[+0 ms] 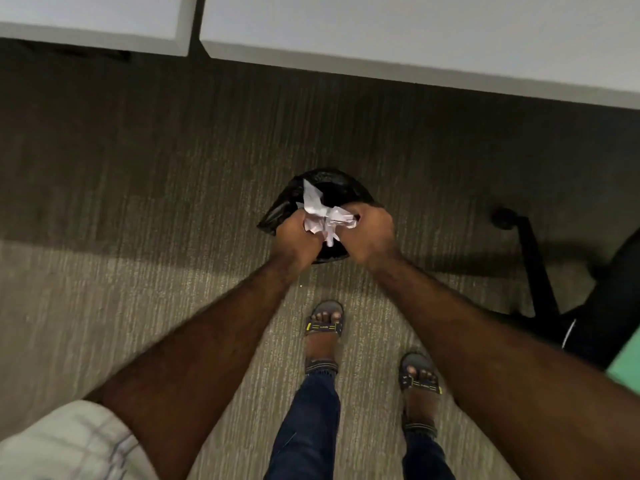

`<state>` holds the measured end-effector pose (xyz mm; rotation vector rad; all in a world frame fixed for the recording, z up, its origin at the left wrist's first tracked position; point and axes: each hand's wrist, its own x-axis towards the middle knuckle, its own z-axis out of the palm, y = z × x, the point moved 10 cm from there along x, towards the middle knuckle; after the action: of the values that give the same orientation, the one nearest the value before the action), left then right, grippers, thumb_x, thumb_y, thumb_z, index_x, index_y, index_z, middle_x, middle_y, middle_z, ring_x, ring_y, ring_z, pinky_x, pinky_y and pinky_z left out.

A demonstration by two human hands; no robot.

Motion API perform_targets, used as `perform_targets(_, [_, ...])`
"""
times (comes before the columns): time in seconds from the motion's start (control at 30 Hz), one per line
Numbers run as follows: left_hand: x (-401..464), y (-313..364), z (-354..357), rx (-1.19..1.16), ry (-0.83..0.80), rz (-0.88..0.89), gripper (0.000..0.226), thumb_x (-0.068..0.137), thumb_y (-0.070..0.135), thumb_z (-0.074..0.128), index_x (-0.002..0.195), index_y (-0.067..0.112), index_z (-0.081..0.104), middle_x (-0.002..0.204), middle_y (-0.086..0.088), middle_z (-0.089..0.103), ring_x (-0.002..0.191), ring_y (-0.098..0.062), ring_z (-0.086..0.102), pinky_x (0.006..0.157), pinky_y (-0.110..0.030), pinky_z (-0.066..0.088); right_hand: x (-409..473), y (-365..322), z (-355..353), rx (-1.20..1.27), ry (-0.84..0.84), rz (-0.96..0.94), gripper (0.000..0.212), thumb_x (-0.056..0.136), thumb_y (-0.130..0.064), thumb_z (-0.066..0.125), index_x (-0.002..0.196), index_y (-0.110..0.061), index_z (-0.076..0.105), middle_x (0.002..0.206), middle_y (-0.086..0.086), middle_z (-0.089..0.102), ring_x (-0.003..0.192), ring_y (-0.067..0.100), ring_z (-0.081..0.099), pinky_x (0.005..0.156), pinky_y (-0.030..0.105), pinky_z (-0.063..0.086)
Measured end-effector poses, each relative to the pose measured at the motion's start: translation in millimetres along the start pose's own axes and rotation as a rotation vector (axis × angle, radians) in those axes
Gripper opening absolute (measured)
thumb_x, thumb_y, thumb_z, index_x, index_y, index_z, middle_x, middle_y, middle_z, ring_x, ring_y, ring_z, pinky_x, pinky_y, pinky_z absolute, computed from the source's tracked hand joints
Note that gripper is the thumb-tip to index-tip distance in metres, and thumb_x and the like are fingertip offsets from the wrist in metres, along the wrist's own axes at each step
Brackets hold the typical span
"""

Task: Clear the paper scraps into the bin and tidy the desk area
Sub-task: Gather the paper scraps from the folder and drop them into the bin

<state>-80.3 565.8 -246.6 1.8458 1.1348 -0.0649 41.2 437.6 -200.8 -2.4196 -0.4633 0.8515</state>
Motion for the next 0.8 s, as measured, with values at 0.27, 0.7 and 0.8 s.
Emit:
perform_targets(0.27, [7.5,-19.3,3.9,0.029,-0.061,-0.013,0.041,0.082,0.011,0.081,0.12,0.013,0.066,0.11,-0.004,0.073,0.1,-0.021,0.072,0.092,-0.04,0.06,0.9,23.7,15.0,0.302,-0.037,0.116,0.048,0.086,-0.014,0.083,0.133,-0.018,0.071,0.12,0.001,0.074,0.11,0.016,0.072,0.09,0.023,0.054])
perform_targets(0.7, [-30.3,-1.9,48.1,0.094,-0.108,0.064,0.04,0.084,0.008,0.078,0.122,0.012,0.066,0.118,-0.008,0.071,0.106,-0.026,0.069,0.095,-0.046,0.058,-78.8,84.0,-29.5,0.477,0.025,0.114,0.046,0.089,-0.006,0.08,0.132,-0.018,0.069,0.121,-0.001,0.069,0.103,0.004,0.067,0.073,0.002,0.051])
perform_targets(0.8, [-48.0,10.6,69.1,0.092,-0.134,0.094,0.041,0.086,0.007,0.077,0.125,0.014,0.065,0.121,-0.007,0.071,0.11,-0.023,0.069,0.097,-0.045,0.058,-105.8,108.1,-52.7,0.494,0.066,0.11,0.046,0.089,-0.006,0.081,0.131,-0.02,0.069,0.121,-0.003,0.07,0.106,0.006,0.066,0.08,0.005,0.051])
